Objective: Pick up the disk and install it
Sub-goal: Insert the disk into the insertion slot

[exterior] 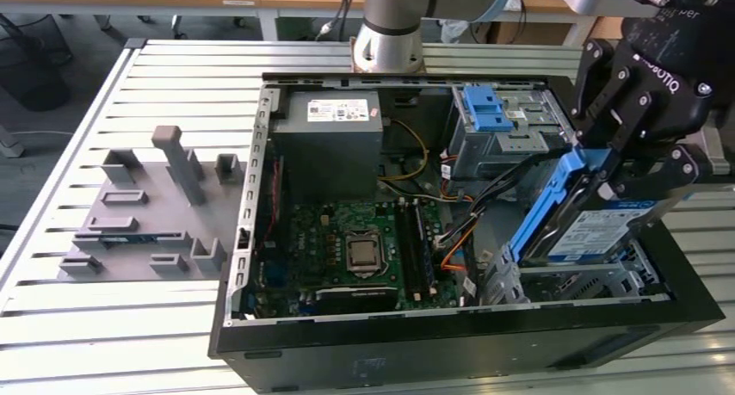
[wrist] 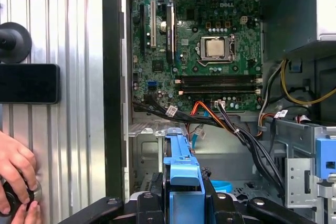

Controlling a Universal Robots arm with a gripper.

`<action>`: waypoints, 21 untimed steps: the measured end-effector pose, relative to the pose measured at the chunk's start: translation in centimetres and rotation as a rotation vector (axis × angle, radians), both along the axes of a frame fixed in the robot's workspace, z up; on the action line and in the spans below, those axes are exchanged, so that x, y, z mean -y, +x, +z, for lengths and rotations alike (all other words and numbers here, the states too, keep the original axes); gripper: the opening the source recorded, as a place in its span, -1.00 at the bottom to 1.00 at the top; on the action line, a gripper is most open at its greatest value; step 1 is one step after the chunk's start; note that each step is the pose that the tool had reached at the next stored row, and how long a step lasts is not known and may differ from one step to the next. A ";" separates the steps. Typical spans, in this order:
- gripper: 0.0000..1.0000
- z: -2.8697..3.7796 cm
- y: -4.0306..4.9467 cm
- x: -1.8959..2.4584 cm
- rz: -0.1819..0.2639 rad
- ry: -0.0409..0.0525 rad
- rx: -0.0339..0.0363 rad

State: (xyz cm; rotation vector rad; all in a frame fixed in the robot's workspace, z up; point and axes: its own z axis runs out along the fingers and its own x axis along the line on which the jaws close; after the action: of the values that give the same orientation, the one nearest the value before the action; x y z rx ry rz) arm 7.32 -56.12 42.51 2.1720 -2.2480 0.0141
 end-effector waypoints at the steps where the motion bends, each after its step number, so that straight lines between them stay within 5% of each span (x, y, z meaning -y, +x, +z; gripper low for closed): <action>1: -0.26 -0.04 0.00 0.00 0.000 0.0000 0.0000; 21: -0.26 -1.27 0.00 0.00 0.000 0.0000 -0.0028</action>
State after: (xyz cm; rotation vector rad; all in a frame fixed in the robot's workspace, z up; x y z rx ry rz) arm 7.32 -56.12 41.24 2.1707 -2.2465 0.0112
